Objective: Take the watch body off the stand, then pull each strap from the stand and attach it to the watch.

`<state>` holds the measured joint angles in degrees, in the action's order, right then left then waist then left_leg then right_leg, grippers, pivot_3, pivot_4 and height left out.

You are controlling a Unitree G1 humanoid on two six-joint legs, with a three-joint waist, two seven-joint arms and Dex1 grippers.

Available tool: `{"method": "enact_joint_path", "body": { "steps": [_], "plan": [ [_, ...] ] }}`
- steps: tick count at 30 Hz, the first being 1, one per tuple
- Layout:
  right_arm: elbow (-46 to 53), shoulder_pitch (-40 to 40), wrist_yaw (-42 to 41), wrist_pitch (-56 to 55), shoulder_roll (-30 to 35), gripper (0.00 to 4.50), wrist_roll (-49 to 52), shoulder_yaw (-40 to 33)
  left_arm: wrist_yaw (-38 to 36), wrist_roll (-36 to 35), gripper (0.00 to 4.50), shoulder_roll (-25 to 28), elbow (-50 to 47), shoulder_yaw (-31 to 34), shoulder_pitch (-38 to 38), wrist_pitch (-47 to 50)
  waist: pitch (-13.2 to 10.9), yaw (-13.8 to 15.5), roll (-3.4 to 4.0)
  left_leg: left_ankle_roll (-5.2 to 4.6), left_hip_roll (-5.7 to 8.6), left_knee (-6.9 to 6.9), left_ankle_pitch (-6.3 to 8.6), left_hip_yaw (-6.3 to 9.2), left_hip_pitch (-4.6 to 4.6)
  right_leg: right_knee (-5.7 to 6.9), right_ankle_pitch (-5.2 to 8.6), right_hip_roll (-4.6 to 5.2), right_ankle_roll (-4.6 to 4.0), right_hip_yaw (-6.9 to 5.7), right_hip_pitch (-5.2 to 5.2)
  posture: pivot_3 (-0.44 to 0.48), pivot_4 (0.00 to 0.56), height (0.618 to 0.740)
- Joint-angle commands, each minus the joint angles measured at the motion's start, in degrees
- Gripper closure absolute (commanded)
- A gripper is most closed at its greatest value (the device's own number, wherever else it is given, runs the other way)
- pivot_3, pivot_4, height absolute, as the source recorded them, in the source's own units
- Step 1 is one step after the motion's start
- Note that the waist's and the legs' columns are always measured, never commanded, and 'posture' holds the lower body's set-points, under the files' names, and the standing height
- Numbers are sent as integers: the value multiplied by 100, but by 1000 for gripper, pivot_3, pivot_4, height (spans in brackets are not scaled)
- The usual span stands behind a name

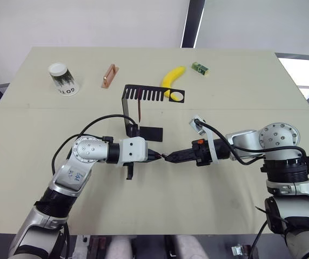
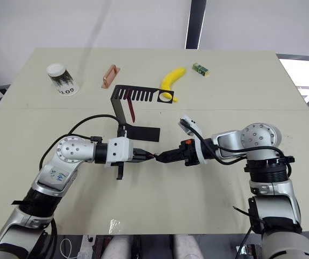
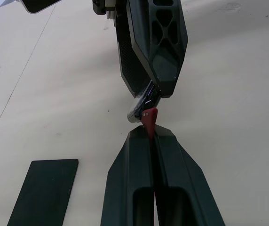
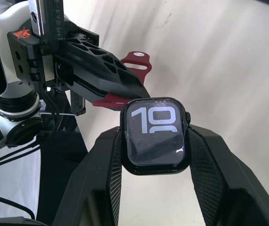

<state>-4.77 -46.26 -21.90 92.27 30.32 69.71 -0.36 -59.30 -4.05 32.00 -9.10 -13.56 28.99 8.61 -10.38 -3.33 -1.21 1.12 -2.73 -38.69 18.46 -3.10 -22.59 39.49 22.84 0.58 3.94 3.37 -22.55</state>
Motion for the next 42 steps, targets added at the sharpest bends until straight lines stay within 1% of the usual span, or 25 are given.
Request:
{"method": "enact_joint_path", "body": {
  "steps": [1, 17, 42],
  "plan": [
    [293, -122, -214, 23, -106, 2971, 344, 45, 136, 8, 4500, -117, -96, -43, 165, -81, 0, 0, 0, 0, 0, 0, 0, 0, 0, 0, 0, 0, 0, 0, 0, 0, 150, 740],
    [334, -112, -150, 23, -156, 2971, 260, 51, 165, -34, 4500, -318, -243, -92, 330, 136, 0, 2, 0, 0, 0, -2, 0, 0, -1, 0, 0, 0, 0, 0, 0, 0, 150, 740],
    [417, -230, -216, 23, -181, 2971, 342, 116, 208, 73, 4500, -452, -96, -147, 489, 147, 0, 7, 0, -1, 0, -5, 1, 1, -3, 1, 0, 0, 0, -1, -1, 0, 150, 740]
  ]
}}
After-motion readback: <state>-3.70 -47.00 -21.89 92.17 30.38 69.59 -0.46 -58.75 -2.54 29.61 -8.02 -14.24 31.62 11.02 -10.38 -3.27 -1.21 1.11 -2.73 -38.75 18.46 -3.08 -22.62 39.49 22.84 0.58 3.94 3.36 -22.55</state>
